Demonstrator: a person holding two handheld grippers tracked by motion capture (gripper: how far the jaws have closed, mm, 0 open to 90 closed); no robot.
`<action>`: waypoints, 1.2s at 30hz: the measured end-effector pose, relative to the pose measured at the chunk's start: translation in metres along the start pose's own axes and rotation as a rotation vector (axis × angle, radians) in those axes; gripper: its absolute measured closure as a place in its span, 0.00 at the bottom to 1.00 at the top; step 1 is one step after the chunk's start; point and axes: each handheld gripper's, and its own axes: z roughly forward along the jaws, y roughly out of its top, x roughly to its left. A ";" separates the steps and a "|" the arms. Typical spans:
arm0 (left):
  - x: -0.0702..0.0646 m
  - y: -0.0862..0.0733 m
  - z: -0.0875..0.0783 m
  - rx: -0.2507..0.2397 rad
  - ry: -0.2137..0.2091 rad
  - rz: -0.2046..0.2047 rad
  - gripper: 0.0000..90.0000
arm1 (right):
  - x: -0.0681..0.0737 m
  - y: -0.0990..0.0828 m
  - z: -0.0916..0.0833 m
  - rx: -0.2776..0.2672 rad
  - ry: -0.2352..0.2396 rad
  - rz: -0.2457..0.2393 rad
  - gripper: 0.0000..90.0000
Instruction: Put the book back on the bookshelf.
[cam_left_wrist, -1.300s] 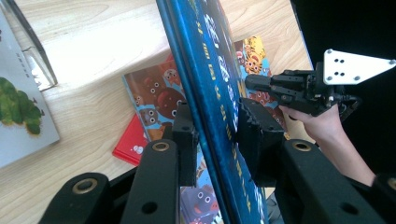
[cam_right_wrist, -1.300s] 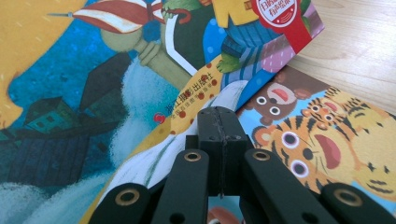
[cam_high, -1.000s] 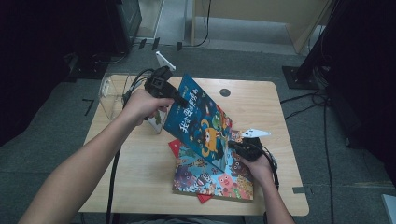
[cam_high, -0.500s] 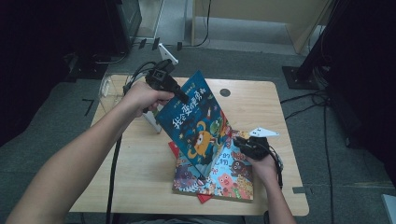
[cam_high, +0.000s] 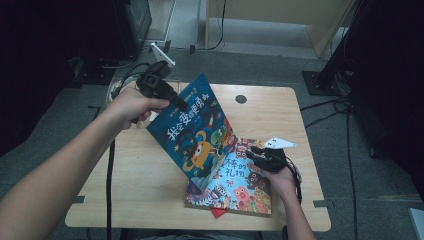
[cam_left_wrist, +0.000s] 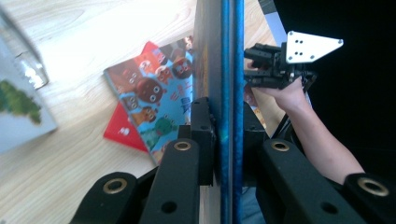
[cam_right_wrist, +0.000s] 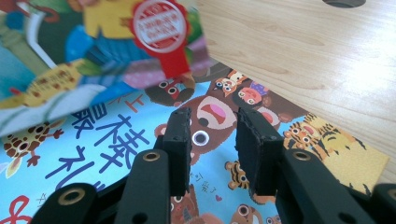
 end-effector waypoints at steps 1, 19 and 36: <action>0.002 -0.004 -0.003 -0.001 0.002 -0.005 0.92 | 0.001 0.000 0.001 -0.012 0.003 -0.002 0.71; 0.034 -0.077 -0.052 -0.051 0.068 -0.077 0.92 | 0.010 0.004 0.023 0.046 -0.005 -0.037 0.52; 0.061 -0.123 -0.094 -0.096 0.080 -0.166 0.91 | 0.016 0.007 0.031 0.087 0.002 -0.090 0.52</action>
